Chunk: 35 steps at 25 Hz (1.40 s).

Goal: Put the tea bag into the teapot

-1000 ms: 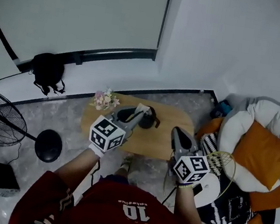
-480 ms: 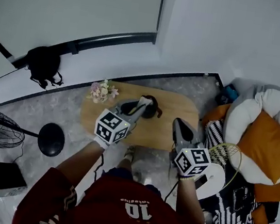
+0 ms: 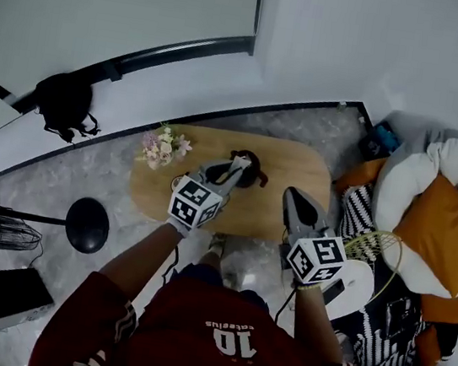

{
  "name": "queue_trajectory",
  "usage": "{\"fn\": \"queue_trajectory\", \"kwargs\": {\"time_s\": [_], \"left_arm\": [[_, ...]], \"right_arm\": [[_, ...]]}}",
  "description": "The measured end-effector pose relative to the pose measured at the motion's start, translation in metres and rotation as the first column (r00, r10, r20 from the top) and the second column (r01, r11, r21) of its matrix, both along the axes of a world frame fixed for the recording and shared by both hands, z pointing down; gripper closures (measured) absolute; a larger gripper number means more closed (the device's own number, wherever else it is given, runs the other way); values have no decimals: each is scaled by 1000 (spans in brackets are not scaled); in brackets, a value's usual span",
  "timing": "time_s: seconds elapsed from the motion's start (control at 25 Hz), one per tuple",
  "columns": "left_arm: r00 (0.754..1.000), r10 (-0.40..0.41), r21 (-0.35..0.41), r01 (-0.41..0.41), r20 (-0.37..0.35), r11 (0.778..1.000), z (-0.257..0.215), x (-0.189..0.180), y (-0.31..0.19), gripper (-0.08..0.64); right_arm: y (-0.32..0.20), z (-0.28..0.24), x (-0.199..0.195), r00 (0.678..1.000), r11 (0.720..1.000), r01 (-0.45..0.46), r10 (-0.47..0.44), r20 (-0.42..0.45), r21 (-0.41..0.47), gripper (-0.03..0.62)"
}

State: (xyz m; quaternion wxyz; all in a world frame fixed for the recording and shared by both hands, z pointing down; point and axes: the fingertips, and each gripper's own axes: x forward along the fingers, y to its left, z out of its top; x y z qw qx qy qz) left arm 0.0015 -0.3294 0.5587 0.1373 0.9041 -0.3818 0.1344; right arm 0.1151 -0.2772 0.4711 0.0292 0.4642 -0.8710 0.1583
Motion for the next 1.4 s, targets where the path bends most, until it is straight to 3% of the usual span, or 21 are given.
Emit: {"fn": "queue_trajectory", "kwargs": {"time_s": [0.76, 1.4], "left_arm": [[988, 88, -165, -66, 125, 984, 118, 12, -78, 488], [969, 173, -215, -133, 177, 968, 165, 12, -114, 471]], "right_arm": [[-83, 31, -7, 997, 996, -69, 67, -29, -63, 591], [-116, 31, -2, 987, 985, -155, 151, -49, -80, 591]]}}
